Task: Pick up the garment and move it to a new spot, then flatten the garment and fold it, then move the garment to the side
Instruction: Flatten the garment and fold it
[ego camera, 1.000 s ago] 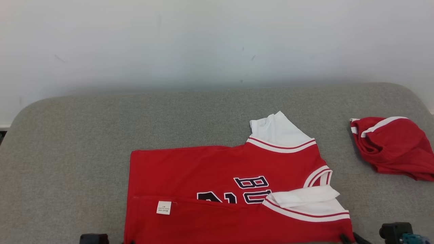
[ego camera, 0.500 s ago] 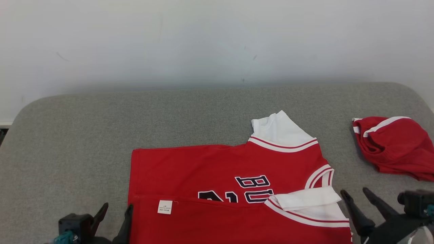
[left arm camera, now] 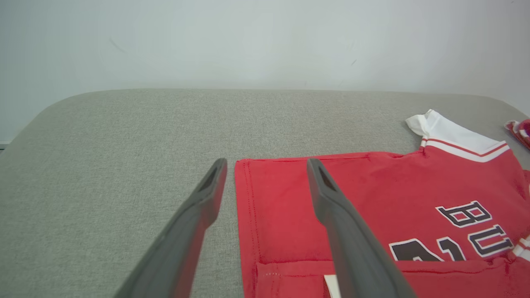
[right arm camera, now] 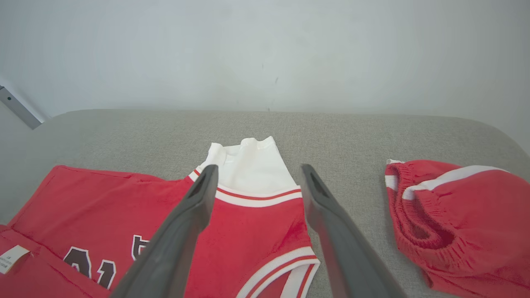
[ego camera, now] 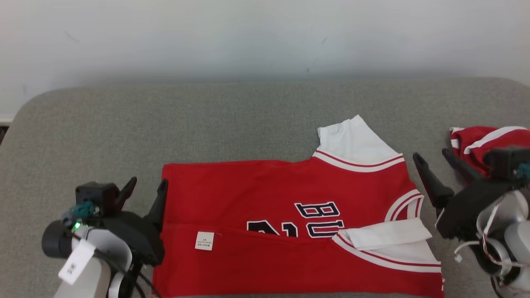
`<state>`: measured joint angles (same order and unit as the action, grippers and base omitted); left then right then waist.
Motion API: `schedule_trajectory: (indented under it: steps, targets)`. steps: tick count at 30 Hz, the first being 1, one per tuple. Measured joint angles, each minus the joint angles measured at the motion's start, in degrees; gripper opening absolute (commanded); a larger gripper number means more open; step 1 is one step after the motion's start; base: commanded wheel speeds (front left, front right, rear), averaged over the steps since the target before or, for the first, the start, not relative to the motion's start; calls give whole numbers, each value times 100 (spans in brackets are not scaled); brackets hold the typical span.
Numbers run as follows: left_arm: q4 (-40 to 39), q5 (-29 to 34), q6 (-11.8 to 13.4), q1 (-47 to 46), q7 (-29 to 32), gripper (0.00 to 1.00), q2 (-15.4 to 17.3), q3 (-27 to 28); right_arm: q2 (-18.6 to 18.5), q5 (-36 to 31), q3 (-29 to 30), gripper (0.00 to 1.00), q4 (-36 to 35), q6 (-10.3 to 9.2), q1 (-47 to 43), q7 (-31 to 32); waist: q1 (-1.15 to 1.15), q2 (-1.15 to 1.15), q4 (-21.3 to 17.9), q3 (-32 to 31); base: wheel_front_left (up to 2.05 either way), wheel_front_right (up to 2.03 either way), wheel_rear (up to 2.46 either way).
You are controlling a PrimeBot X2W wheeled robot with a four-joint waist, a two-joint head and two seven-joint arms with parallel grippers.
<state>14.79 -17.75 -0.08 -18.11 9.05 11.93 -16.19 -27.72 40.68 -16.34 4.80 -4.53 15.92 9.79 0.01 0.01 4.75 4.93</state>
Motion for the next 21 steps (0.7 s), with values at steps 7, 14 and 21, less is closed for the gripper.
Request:
schedule_trajectory:
  steps: [7, 14, 21]
  targets:
    - [559, -34, -107, -687, 172, 100, -75, -2, 5, -151, -142, 100, 581, 85, 906, 292, 0, 0, 63, 347, 0, 0, 0]
    - [1127, -102, -254, -1309, 337, 100, -221, -22, 73, -347, -394, 100, 1315, 212, 1886, 605, 1, 0, 155, 765, 0, 0, 0]
    - [1699, -155, -401, -1979, 361, 100, -371, -101, 297, -454, -530, 100, 2297, 287, 2901, 846, 1, 0, 295, 1255, 0, 0, 0]
